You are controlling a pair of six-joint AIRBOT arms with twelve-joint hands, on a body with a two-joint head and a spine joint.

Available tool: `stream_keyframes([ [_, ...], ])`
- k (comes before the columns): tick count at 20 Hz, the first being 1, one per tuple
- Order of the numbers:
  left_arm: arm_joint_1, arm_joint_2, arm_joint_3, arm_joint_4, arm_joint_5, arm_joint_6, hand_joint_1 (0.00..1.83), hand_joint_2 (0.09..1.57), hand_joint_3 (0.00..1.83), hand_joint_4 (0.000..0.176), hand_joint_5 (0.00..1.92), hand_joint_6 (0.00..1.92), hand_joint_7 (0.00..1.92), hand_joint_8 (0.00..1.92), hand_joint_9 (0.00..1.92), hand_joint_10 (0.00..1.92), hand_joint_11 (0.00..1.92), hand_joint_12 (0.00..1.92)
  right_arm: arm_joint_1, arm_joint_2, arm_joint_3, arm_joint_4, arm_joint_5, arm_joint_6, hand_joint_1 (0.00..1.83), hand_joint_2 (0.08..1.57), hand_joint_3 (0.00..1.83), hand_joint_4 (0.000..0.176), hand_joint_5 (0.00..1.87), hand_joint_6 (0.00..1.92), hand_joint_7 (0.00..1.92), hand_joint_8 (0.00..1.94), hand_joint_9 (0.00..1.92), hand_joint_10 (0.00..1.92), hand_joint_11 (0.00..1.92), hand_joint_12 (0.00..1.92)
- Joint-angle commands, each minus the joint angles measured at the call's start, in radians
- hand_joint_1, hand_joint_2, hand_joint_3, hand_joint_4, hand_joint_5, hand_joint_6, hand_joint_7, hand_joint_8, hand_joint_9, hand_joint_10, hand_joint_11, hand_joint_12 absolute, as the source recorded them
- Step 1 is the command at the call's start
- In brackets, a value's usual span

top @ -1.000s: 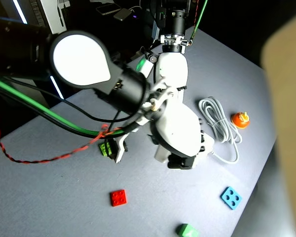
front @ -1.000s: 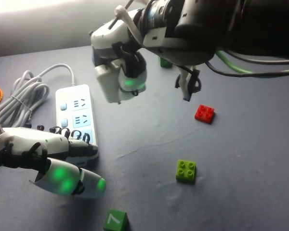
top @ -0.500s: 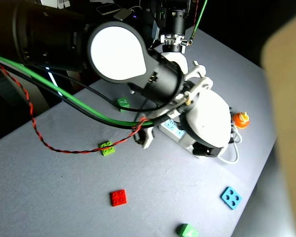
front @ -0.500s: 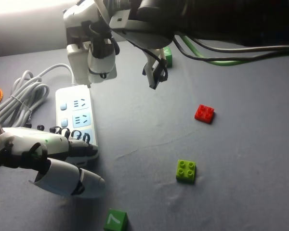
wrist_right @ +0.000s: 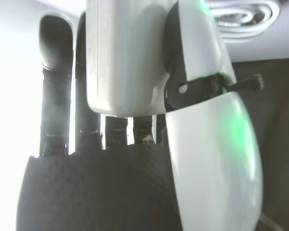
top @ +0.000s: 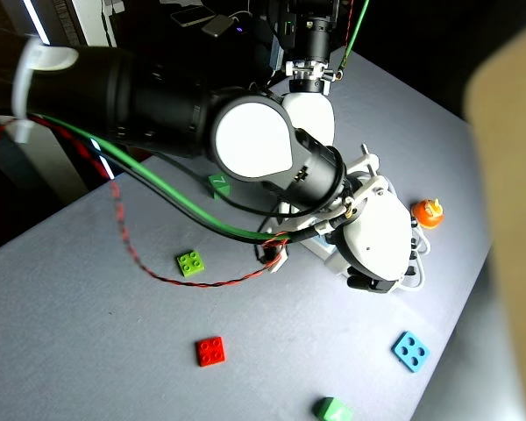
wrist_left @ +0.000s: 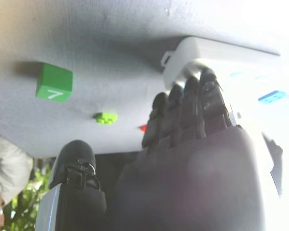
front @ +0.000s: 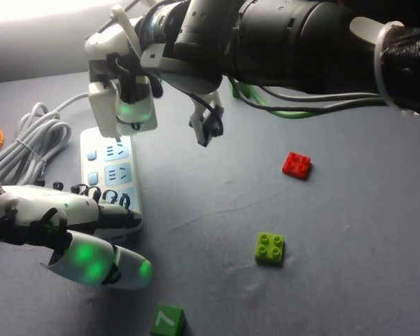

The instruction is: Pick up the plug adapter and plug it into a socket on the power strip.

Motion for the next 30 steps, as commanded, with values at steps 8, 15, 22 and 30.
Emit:
stream_keyframes([
  [8, 0.002, 0.003, -0.001, -0.009, -0.024, 0.0, 0.0, 1.21, 0.0, 0.0, 0.04, 0.01, 0.07, 0.01, 0.07, 0.01, 0.0, 0.0, 0.003, -0.086, 0.109, -0.019, 0.126, 0.006, 1.37, 1.15, 0.0, 0.0, 0.79, 1.09, 0.97, 1.04, 0.88, 1.34, 0.75, 1.49],
  [15, 0.003, 0.003, 0.001, -0.008, -0.027, 0.003, 0.0, 1.19, 0.0, 0.0, 0.03, 0.01, 0.07, 0.0, 0.06, 0.01, 0.02, 0.01, -0.012, -0.095, 0.117, -0.019, 0.128, 0.003, 1.37, 1.14, 0.0, 0.0, 0.81, 1.05, 0.96, 1.06, 0.88, 1.34, 0.76, 1.48],
  [22, 0.002, 0.002, 0.002, -0.001, -0.033, 0.005, 0.0, 1.21, 0.0, 0.0, 0.02, 0.0, 0.04, 0.0, 0.04, 0.0, 0.0, 0.0, -0.022, -0.094, 0.127, -0.019, 0.137, 0.0, 1.37, 1.14, 0.0, 0.0, 0.83, 1.05, 0.97, 1.03, 0.87, 1.34, 0.74, 1.5],
  [30, 0.003, 0.002, -0.001, 0.004, -0.023, 0.005, 0.0, 1.21, 0.0, 0.0, 0.01, 0.0, 0.03, 0.0, 0.04, 0.0, 0.0, 0.0, -0.045, -0.095, 0.132, -0.019, 0.153, -0.023, 1.24, 1.13, 0.0, 0.0, 0.89, 1.01, 1.04, 1.05, 0.96, 1.01, 0.77, 1.47],
])
